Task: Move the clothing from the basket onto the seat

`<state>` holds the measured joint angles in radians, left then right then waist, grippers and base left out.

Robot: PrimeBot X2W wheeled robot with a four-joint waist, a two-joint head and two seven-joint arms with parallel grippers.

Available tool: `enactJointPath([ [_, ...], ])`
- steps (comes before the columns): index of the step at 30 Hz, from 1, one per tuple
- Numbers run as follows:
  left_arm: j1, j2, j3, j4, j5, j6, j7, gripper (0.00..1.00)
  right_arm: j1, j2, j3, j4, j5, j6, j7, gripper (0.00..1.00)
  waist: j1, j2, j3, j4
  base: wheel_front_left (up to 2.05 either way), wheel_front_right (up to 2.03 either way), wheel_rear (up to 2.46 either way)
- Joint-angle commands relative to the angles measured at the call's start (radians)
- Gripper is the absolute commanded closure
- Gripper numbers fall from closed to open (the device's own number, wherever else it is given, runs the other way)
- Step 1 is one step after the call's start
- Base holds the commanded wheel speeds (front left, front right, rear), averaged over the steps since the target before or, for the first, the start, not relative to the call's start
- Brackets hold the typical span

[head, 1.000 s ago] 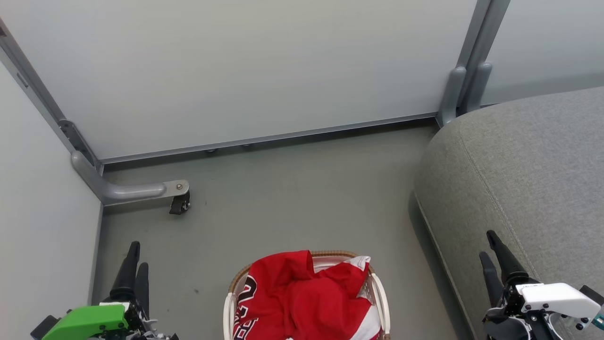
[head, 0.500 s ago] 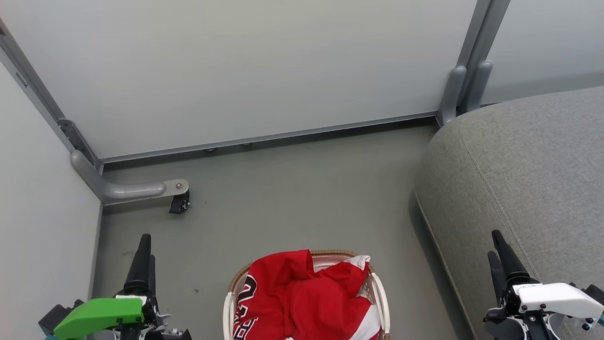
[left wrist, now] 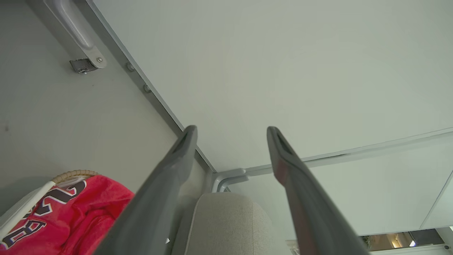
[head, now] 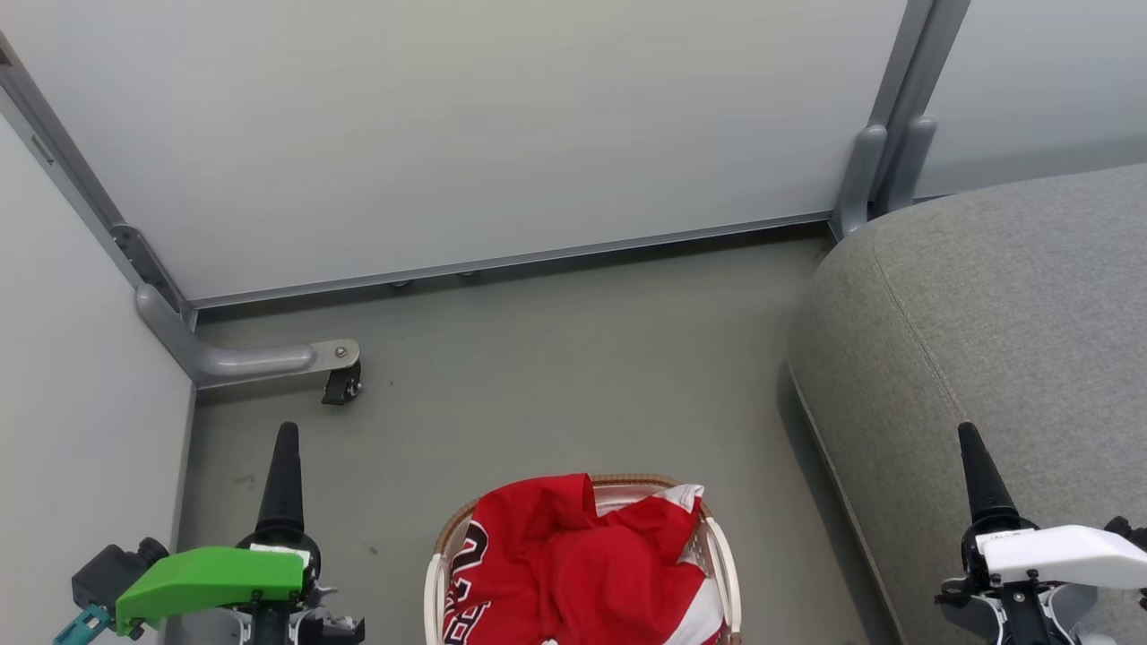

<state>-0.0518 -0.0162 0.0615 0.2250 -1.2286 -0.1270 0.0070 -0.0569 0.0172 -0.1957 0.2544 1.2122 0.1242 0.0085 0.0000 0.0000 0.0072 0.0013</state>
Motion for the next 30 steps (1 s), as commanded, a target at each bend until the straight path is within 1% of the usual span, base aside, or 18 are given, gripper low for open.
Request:
enactJointPath([
  [1, -0.020, 0.008, -0.007, -0.023, 0.037, 0.004, -0.010, 0.00, -0.017, -0.007, -0.004, -0.018, -0.038, 0.004, -0.011, 0.00, 0.0000, 0.0000, 0.000, 0.000, 0.00, 0.00, 0.00],
  [4, -0.021, 0.008, -0.020, -0.038, 0.107, 0.013, -0.024, 0.00, -0.018, -0.008, -0.006, -0.028, -0.098, 0.004, -0.025, 0.00, 0.0000, 0.0000, 0.000, 0.001, 0.00, 0.00, 0.00],
  [7, -0.020, 0.009, -0.028, -0.049, 0.151, 0.023, -0.035, 0.00, -0.016, -0.008, -0.004, -0.034, -0.149, 0.005, -0.036, 0.00, 0.0000, 0.0000, 0.000, 0.001, 0.00, 0.00, 0.00],
  [10, -0.018, 0.010, -0.042, -0.063, 0.226, 0.034, -0.048, 0.00, -0.014, -0.009, 0.001, -0.048, -0.223, 0.005, -0.049, 0.00, 0.0000, 0.0000, 0.000, 0.002, 0.00, 0.00, 0.00],
  [18, -0.006, 0.011, -0.067, -0.080, 0.378, 0.063, -0.077, 0.00, 0.001, -0.011, 0.021, -0.090, -0.406, 0.005, -0.078, 0.00, 0.0000, 0.0000, -0.001, 0.002, 0.00, 0.00, 0.00],
  [25, 0.009, 0.012, -0.087, -0.085, 0.507, 0.067, -0.102, 0.00, 0.017, -0.012, 0.059, -0.112, -0.567, 0.005, -0.103, 0.00, 0.0000, 0.0000, 0.000, 0.003, 0.00, 0.00, 0.00],
  [30, 0.015, 0.013, -0.101, -0.083, 0.586, 0.075, -0.117, 0.00, 0.021, -0.013, 0.067, -0.118, -0.642, 0.006, -0.119, 0.00, 0.0000, 0.0000, 0.001, 0.004, 0.00, 0.00, 0.00],
])
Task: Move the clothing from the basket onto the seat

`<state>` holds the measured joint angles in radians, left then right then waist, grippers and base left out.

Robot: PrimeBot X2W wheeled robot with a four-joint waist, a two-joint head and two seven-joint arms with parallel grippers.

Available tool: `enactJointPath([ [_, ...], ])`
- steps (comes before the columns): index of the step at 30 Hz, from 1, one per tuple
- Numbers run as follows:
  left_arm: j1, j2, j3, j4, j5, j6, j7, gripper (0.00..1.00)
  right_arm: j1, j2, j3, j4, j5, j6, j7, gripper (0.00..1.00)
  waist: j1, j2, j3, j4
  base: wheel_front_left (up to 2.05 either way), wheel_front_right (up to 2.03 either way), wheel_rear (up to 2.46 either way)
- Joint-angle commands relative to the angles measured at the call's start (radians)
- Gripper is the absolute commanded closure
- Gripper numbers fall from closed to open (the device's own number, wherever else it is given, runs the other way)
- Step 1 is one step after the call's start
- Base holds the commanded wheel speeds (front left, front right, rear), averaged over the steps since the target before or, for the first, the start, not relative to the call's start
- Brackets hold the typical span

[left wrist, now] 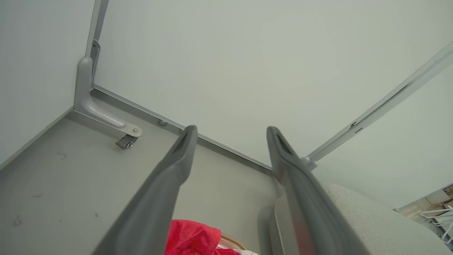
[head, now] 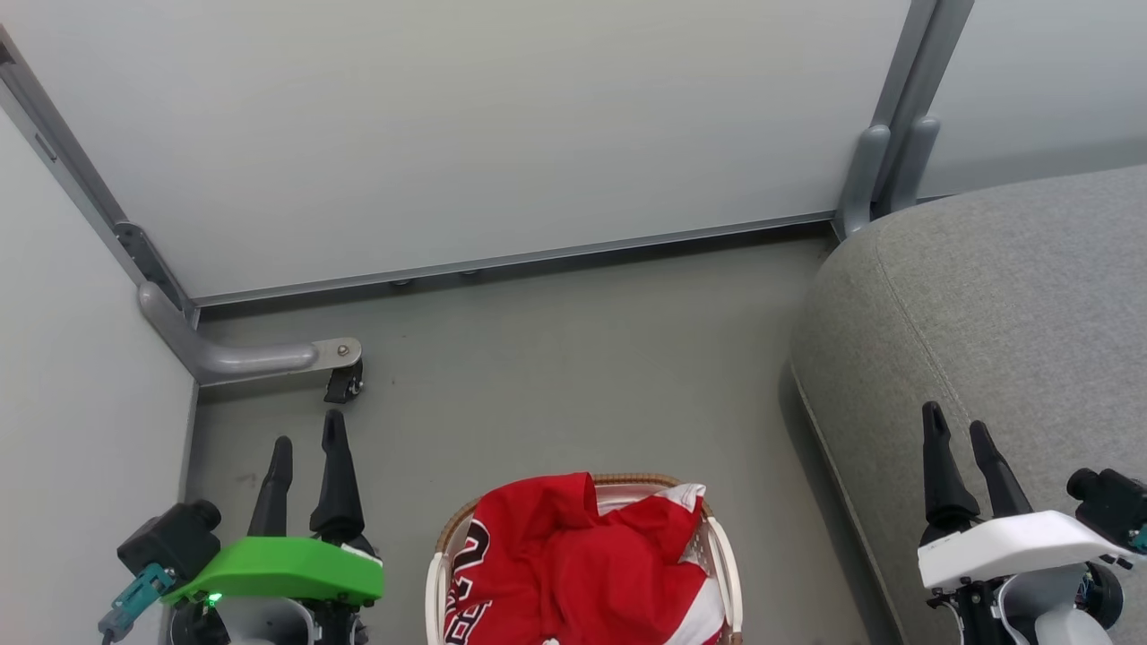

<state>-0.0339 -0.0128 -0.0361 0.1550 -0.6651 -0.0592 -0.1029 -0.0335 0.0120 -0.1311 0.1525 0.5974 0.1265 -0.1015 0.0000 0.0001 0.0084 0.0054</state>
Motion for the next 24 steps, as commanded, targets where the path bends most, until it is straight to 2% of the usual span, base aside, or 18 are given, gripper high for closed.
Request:
enactJointPath([
  [1, -0.001, 0.010, -0.006, -0.012, 0.040, 0.008, -0.011, 0.00, -0.002, -0.008, 0.004, -0.018, -0.044, 0.003, -0.012, 0.00, 0.0000, -0.0001, 0.000, 0.000, 0.00, 0.00, 0.00],
  [7, 0.012, 0.011, -0.008, 0.000, 0.111, 0.013, -0.029, 0.00, 0.009, -0.009, 0.020, -0.017, -0.148, 0.004, -0.030, 0.00, 0.0000, -0.0001, -0.001, 0.000, 0.00, 0.00, 0.00],
  [24, 0.029, 0.013, -0.008, 0.052, 0.276, 0.014, -0.077, 0.00, 0.021, -0.011, 0.054, 0.004, -0.351, 0.005, -0.078, 0.00, 0.0000, -0.0001, -0.002, 0.004, 0.00, 0.00, 0.00],
])
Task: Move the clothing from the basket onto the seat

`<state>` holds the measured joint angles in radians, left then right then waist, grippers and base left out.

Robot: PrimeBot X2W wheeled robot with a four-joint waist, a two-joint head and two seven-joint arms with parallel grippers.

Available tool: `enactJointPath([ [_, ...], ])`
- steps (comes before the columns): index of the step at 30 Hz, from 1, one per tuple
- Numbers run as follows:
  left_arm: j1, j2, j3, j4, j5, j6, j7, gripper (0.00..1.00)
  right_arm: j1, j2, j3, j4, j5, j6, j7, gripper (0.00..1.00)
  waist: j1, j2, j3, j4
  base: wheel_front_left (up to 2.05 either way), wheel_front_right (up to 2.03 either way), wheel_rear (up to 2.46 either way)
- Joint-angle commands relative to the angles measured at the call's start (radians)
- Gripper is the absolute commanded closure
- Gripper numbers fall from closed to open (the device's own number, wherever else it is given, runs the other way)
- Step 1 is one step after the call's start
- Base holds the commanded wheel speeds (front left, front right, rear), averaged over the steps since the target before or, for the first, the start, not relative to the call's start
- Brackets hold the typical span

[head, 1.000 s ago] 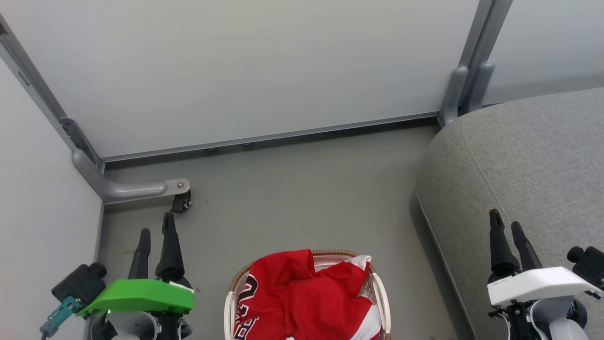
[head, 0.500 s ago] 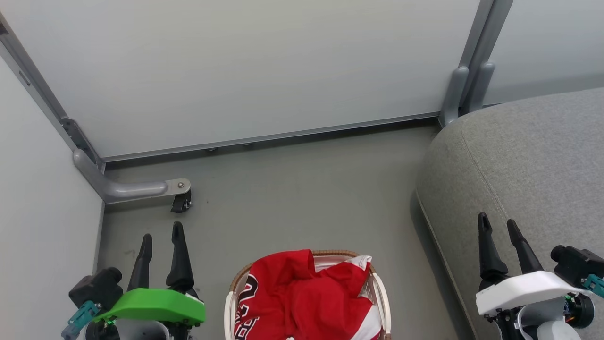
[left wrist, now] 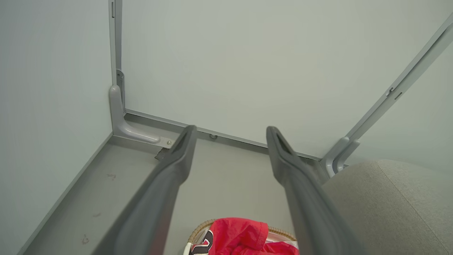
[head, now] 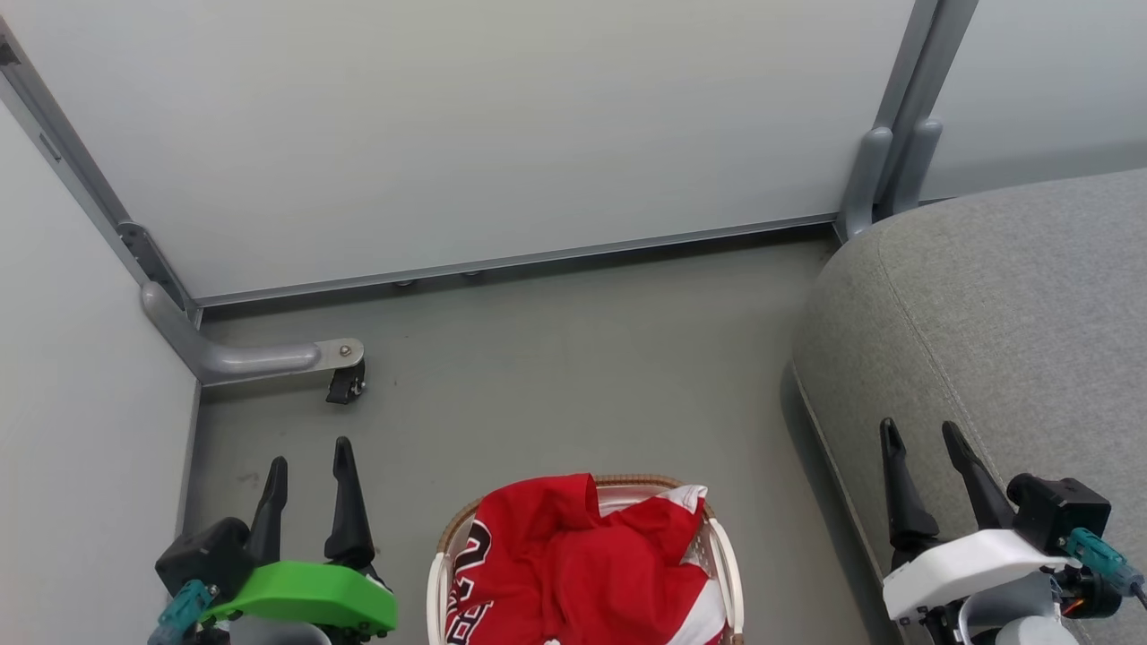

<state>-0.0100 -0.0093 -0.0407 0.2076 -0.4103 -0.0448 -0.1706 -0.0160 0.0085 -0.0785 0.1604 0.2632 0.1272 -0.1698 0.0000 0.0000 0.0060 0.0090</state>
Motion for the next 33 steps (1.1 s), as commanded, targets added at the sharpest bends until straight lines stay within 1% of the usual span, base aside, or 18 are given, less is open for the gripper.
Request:
enactJointPath([
  [1, 0.006, 0.010, -0.004, 0.003, 0.025, 0.000, -0.011, 0.00, 0.004, -0.008, 0.002, -0.003, -0.026, 0.004, -0.012, 0.00, 0.0000, 0.0000, 0.000, 0.000, 0.00, 0.00, 0.00],
  [16, 0.013, 0.011, -0.010, 0.037, 0.137, 0.003, -0.046, 0.00, 0.012, -0.009, 0.013, 0.000, -0.173, 0.005, -0.048, 0.00, 0.0000, 0.0000, 0.001, 0.003, 0.00, 0.00, 0.00],
  [33, 0.018, 0.013, -0.026, 0.057, 0.248, 0.008, -0.083, 0.00, 0.021, -0.011, 0.022, 0.005, -0.294, 0.005, -0.084, 0.00, 0.0000, 0.0000, 0.006, 0.003, 0.00, 0.00, 0.00],
])
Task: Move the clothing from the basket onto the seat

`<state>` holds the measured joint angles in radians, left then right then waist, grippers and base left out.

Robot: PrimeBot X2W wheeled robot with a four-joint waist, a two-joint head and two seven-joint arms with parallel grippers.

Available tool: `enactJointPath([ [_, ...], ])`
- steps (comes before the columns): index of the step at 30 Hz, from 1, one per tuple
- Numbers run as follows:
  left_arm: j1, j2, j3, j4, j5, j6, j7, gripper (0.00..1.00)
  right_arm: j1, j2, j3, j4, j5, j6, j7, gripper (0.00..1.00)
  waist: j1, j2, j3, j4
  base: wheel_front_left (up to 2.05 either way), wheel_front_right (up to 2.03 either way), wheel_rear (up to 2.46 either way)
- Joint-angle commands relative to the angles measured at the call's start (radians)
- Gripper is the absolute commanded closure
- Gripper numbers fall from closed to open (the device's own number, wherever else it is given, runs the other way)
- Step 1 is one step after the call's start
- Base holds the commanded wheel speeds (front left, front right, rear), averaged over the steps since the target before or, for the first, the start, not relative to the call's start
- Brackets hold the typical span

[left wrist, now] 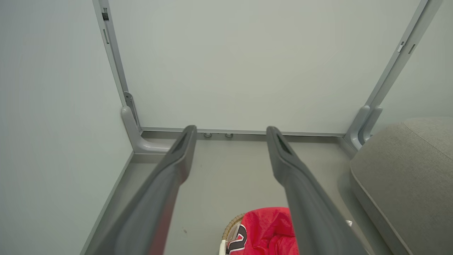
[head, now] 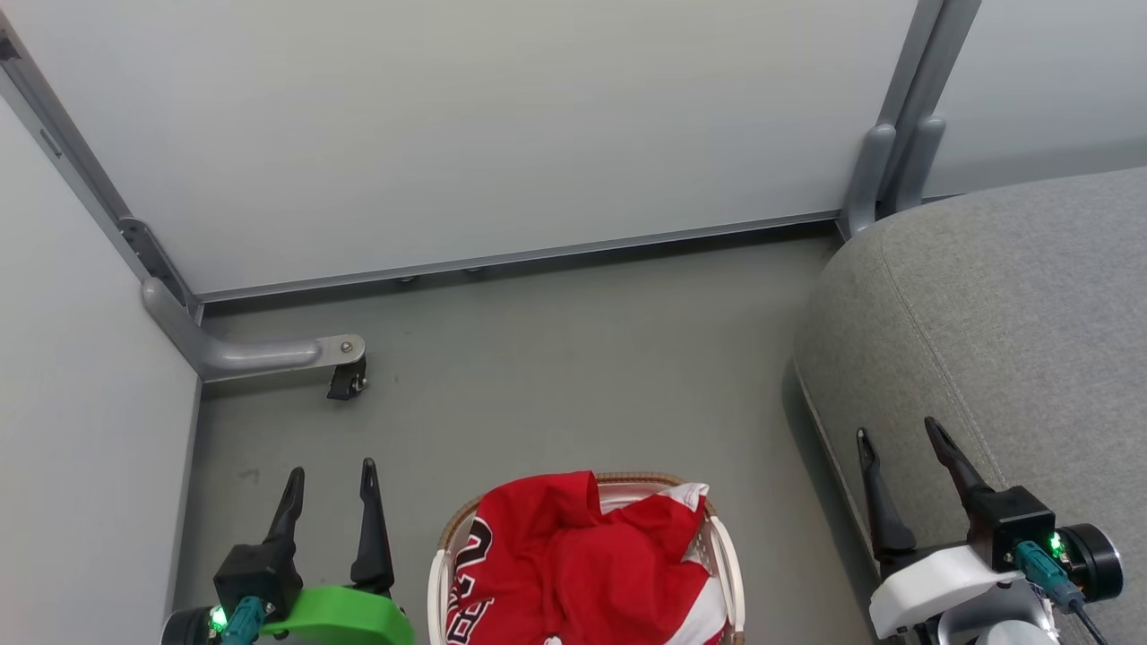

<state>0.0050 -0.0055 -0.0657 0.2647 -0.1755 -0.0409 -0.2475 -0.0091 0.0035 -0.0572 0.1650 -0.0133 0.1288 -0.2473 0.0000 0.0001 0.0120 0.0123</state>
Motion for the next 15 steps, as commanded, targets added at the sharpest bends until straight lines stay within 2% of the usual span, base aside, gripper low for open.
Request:
enactJointPath([
  [1, 0.003, 0.009, -0.002, 0.002, 0.021, 0.004, -0.009, 0.00, 0.014, -0.006, 0.002, 0.000, -0.024, 0.003, -0.010, 0.00, 0.0000, -0.0001, 0.001, 0.000, 0.00, 0.00, 0.00],
  [7, 0.004, 0.010, -0.008, 0.007, 0.058, 0.006, -0.022, 0.00, 0.015, -0.006, 0.012, -0.004, -0.069, 0.003, -0.020, 0.00, 0.0000, -0.0001, 0.003, 0.000, 0.00, 0.00, 0.00],
  [15, 0.005, 0.009, -0.007, 0.002, 0.055, 0.007, -0.018, 0.00, 0.016, -0.006, 0.012, -0.009, -0.061, 0.002, -0.020, 0.00, 0.0000, -0.0001, 0.005, -0.002, 0.00, 0.00, 0.00],
])
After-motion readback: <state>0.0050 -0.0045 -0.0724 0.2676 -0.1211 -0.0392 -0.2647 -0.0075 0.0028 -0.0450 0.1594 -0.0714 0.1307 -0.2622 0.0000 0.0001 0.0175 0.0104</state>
